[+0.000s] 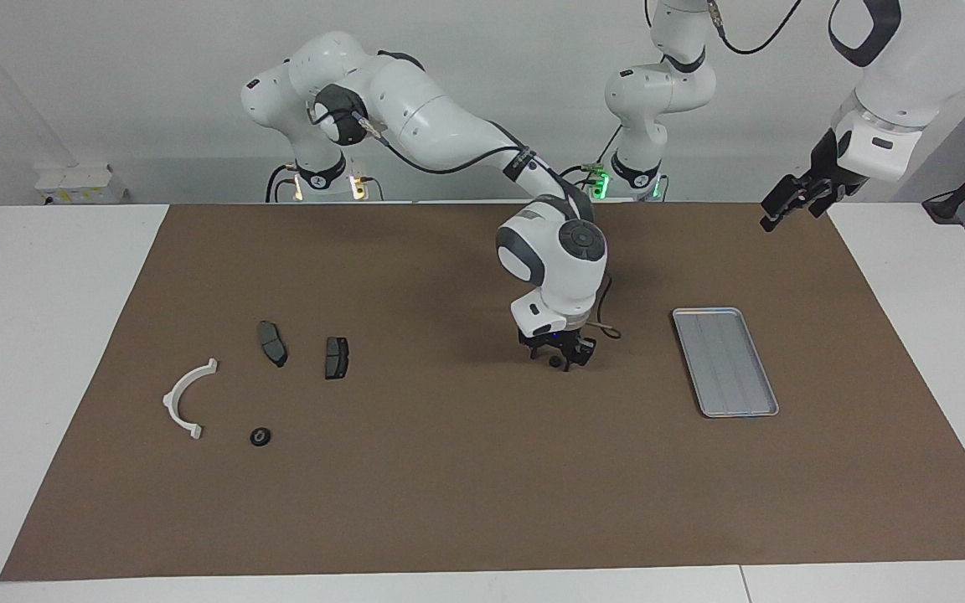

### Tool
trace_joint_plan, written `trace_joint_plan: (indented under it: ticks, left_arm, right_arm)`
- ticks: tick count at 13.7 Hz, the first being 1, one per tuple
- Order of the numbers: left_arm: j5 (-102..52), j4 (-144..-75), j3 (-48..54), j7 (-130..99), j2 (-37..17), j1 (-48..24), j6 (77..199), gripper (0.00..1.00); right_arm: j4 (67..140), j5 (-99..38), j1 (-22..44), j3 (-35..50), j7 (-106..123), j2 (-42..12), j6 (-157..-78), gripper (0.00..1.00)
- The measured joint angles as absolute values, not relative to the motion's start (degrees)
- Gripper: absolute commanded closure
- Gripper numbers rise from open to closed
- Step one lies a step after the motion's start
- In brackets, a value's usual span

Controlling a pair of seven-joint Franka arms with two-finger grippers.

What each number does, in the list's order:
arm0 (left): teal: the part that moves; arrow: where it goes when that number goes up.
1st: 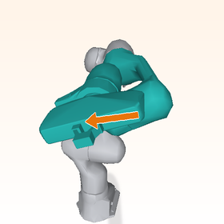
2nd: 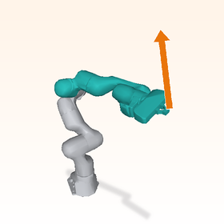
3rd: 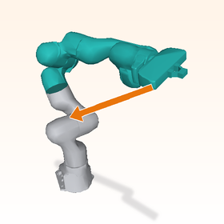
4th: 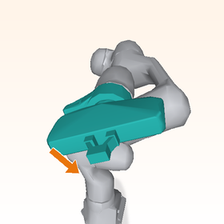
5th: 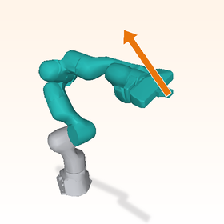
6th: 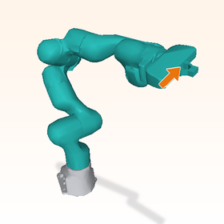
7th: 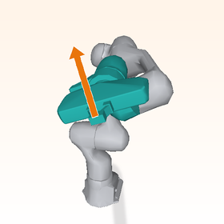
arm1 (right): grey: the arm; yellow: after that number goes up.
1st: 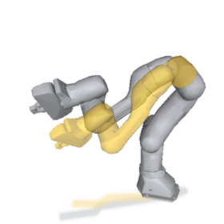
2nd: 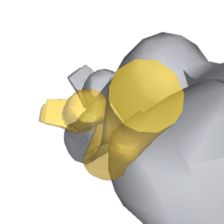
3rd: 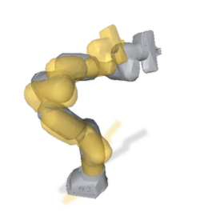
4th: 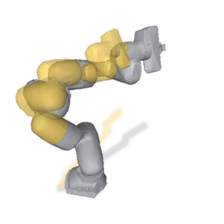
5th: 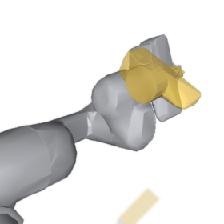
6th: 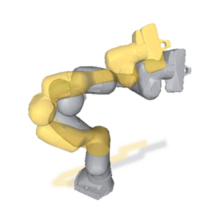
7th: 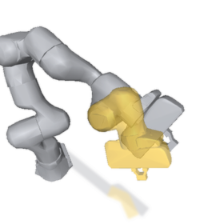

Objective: Place bearing gear from tray to pile
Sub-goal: 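Carry the gear with the right gripper beside the other ring and release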

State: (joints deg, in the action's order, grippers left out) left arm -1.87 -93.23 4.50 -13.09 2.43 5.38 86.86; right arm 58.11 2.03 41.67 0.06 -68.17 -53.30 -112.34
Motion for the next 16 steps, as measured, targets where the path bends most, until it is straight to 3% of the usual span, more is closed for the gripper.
trace_joint_plan:
  ticks: [3, 9, 11, 16]
  left_arm:
    - [-1.87, -93.23, 4.5, -13.09, 2.43, 5.38, 86.86, 0.0]
    - [-1.87, -93.23, 4.5, -13.09, 2.43, 5.38, 86.85, 0.0]
    - [-1.87, -93.23, 4.5, -13.09, 2.43, 5.38, 86.85, 0.0]
    - [-1.87, -93.23, 4.5, -13.09, 2.43, 5.38, 86.84, 0.0]
  right_arm:
    - [57.86, 2.03, 41.69, 0.07, -68.28, -53.18, -111.98, 1.0]
    - [57.73, 2.04, 41.63, 0.02, -68.35, -53.18, -111.33, 1.0]
    - [56.77, 2.26, 40.41, -0.55, -65.14, -52.4, -106.45, 1.0]
    - [55.35, 2.24, 26.98, -0.72, -37.09, -41.46, -94.12, 1.0]
